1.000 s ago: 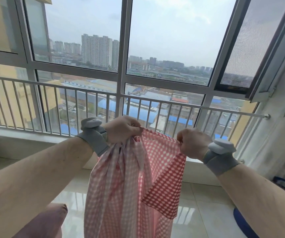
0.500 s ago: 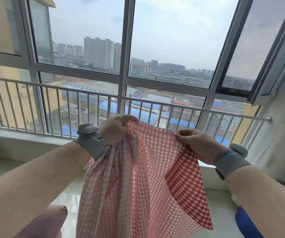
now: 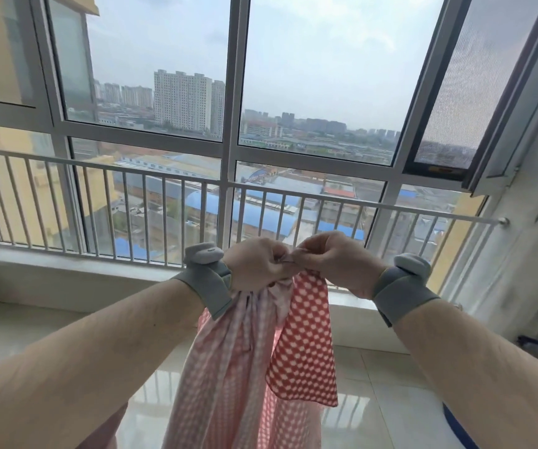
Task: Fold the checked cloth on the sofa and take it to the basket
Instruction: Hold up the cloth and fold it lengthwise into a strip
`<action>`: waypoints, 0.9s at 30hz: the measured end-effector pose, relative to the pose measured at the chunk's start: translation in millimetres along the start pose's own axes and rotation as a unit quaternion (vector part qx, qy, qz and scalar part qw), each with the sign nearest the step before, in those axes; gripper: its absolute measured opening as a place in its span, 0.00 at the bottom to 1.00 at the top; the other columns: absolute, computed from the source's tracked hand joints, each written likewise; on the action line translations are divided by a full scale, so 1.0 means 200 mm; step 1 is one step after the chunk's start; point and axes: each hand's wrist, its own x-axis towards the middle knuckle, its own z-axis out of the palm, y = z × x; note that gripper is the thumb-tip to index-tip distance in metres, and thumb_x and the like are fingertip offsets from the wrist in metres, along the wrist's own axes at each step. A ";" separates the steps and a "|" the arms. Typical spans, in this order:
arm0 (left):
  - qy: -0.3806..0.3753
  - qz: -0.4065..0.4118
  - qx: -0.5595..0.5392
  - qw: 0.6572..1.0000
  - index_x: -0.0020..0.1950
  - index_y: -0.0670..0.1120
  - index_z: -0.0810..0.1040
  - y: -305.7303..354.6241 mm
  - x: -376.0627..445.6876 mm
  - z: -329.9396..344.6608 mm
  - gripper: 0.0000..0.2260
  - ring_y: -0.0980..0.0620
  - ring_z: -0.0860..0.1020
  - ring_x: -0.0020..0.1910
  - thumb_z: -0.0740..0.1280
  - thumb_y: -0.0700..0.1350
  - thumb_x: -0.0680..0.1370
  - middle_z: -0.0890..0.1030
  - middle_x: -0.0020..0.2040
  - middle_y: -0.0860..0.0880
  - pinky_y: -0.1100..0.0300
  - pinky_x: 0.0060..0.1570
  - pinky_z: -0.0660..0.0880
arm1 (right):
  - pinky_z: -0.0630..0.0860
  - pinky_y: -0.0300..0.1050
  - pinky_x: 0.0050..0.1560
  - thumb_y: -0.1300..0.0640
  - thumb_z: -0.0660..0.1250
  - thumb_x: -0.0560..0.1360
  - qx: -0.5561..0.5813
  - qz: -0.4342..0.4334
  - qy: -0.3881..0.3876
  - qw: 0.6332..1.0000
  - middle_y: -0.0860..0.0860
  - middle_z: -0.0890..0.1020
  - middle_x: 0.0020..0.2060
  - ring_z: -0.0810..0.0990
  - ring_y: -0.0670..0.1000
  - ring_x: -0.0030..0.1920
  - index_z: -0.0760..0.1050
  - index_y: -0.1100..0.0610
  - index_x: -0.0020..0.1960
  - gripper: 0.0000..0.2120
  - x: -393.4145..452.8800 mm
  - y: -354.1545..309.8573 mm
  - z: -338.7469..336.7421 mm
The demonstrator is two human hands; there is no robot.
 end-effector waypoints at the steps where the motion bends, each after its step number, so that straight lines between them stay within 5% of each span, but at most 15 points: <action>1: -0.012 -0.007 0.007 1.000 0.41 0.49 0.80 0.00 -0.01 0.00 0.12 0.59 0.75 0.27 0.67 0.56 0.75 0.81 0.32 0.51 0.57 0.31 0.75 | 0.79 0.36 0.39 0.57 0.71 0.74 -0.069 -0.016 0.003 0.997 0.49 0.85 0.35 0.83 0.48 0.39 0.84 0.51 0.42 0.05 -0.01 -0.01 -0.01; 4: -0.019 -0.025 0.014 0.999 0.34 0.52 0.78 0.00 -0.01 0.00 0.11 0.63 0.72 0.23 0.67 0.53 0.76 0.78 0.27 0.55 0.66 0.27 0.70 | 0.73 0.31 0.31 0.61 0.69 0.72 -0.297 -0.033 0.031 0.954 0.44 0.82 0.35 0.80 0.44 0.36 0.81 0.48 0.40 0.08 -0.04 -0.03 0.00; 7: 0.009 -0.031 -0.002 0.999 0.31 0.52 0.76 0.01 -0.02 -0.01 0.13 0.65 0.73 0.22 0.67 0.51 0.77 0.77 0.24 0.60 0.71 0.24 0.68 | 0.66 0.35 0.28 0.59 0.65 0.73 -0.443 0.050 0.110 0.888 0.46 0.80 0.37 0.76 0.44 0.34 0.80 0.48 0.41 0.08 -0.05 -0.03 0.02; 10: 0.043 -0.048 -0.035 0.997 0.31 0.51 0.77 -0.03 -0.04 -0.07 0.14 0.65 0.72 0.21 0.67 0.50 0.77 0.76 0.23 0.62 0.73 0.23 0.66 | 0.68 0.36 0.36 0.58 0.62 0.76 -0.508 0.129 0.130 0.842 0.50 0.79 0.40 0.74 0.49 0.36 0.80 0.53 0.47 0.08 -0.07 0.06 -0.03; 12: 0.063 -0.068 -0.074 0.993 0.30 0.51 0.77 -0.06 -0.06 -0.11 0.15 0.64 0.72 0.22 0.67 0.49 0.77 0.76 0.23 0.60 0.73 0.24 0.66 | 0.71 0.36 0.35 0.58 0.63 0.77 -0.422 0.146 0.094 0.890 0.49 0.80 0.39 0.77 0.47 0.36 0.80 0.55 0.44 0.07 -0.11 0.13 -0.11; 15: 0.092 -0.101 -0.122 0.983 0.31 0.52 0.79 -0.11 -0.08 -0.14 0.14 0.64 0.75 0.25 0.66 0.48 0.77 0.80 0.26 0.59 0.71 0.28 0.70 | 0.77 0.41 0.41 0.61 0.65 0.77 -0.118 0.168 0.050 0.977 0.53 0.84 0.43 0.82 0.50 0.43 0.81 0.57 0.48 0.05 -0.16 0.22 -0.18; 19: 0.113 -0.149 -0.127 0.974 0.37 0.48 0.80 -0.12 -0.07 -0.10 0.11 0.56 0.78 0.30 0.65 0.49 0.78 0.83 0.30 0.57 0.58 0.35 0.75 | 0.82 0.49 0.42 0.60 0.62 0.78 0.255 0.177 0.037 0.950 0.58 0.83 0.46 0.84 0.53 0.39 0.79 0.60 0.53 0.08 -0.17 0.22 -0.09; 21: 0.111 -0.163 -0.128 0.972 0.37 0.48 0.81 -0.09 -0.07 -0.07 0.11 0.50 0.78 0.33 0.64 0.48 0.78 0.83 0.31 0.54 0.51 0.38 0.76 | 0.82 0.50 0.49 0.56 0.71 0.71 0.235 0.117 0.006 0.965 0.57 0.83 0.52 0.84 0.55 0.46 0.75 0.59 0.58 0.17 -0.17 0.19 0.00; 24: 0.103 -0.165 -0.140 0.971 0.37 0.46 0.81 -0.01 -0.06 0.01 0.11 0.43 0.80 0.37 0.62 0.43 0.76 0.83 0.35 0.47 0.44 0.44 0.78 | 0.80 0.46 0.54 0.40 0.82 0.56 0.019 0.022 -0.014 0.999 0.51 0.80 0.55 0.83 0.51 0.52 0.64 0.49 0.65 0.45 -0.16 0.13 0.22; 27: 0.091 -0.181 -0.201 0.958 0.42 0.45 0.80 0.07 -0.05 0.09 0.09 0.43 0.81 0.44 0.65 0.49 0.76 0.83 0.41 0.45 0.48 0.50 0.79 | 0.82 0.46 0.47 0.35 0.78 0.48 -0.080 0.041 0.113 0.990 0.48 0.80 0.48 0.81 0.48 0.47 0.73 0.48 0.58 0.42 -0.11 0.12 0.43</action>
